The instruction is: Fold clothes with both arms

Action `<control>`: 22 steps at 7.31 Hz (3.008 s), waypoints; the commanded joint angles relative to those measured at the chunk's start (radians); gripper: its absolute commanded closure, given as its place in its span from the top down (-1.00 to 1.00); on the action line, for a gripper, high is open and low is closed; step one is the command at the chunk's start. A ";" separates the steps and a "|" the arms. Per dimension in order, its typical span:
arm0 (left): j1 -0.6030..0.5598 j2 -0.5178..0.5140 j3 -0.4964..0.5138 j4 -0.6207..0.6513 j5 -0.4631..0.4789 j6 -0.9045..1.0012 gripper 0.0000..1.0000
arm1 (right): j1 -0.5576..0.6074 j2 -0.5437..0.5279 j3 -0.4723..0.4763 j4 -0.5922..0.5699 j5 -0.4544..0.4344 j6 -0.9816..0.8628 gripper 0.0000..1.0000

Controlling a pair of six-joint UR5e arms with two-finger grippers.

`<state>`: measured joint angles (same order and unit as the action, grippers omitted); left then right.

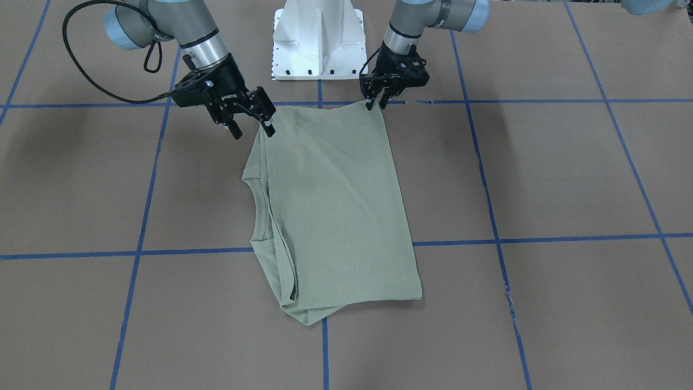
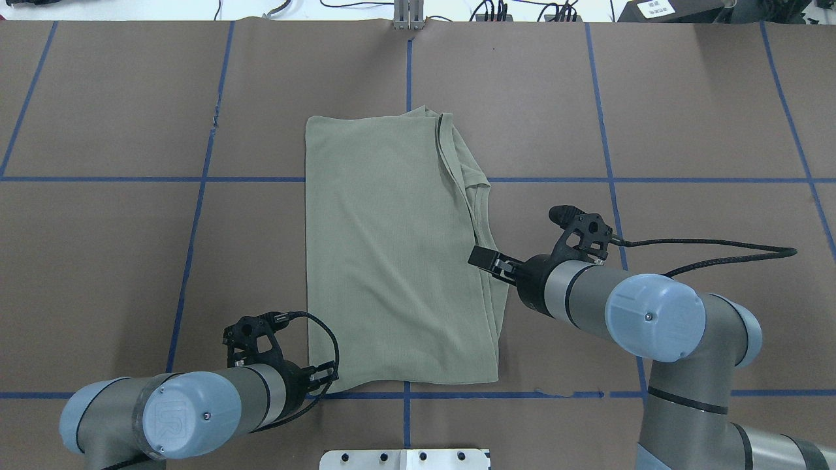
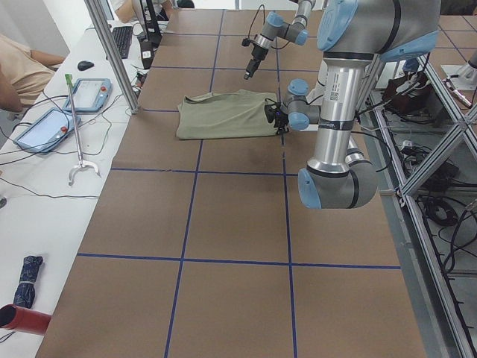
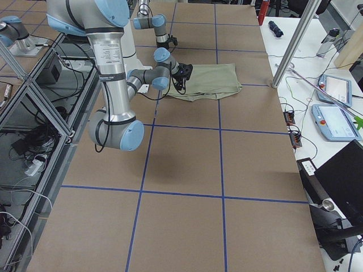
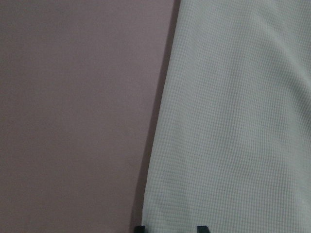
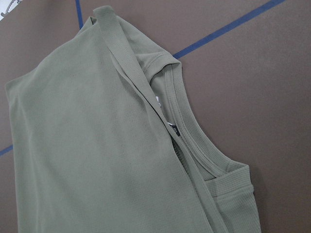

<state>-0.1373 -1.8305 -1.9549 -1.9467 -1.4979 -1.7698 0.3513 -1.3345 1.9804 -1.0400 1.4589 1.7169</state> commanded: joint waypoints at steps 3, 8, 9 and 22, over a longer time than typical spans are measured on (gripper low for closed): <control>0.005 -0.004 0.002 -0.001 0.004 0.004 -0.52 | -0.002 0.000 -0.002 0.000 -0.002 0.013 1.00; 0.007 -0.018 -0.006 -0.003 0.008 -0.004 -1.00 | -0.105 0.015 -0.020 -0.100 -0.072 0.252 0.62; 0.005 -0.018 -0.006 -0.005 0.008 0.001 -1.00 | -0.158 0.035 -0.015 -0.191 -0.127 0.279 0.71; 0.007 -0.015 -0.007 -0.009 0.008 -0.004 -1.00 | -0.281 0.074 -0.064 -0.298 -0.244 0.322 -0.13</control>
<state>-0.1304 -1.8454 -1.9618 -1.9558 -1.4895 -1.7739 0.0688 -1.2621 1.9166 -1.3370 1.2158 2.0389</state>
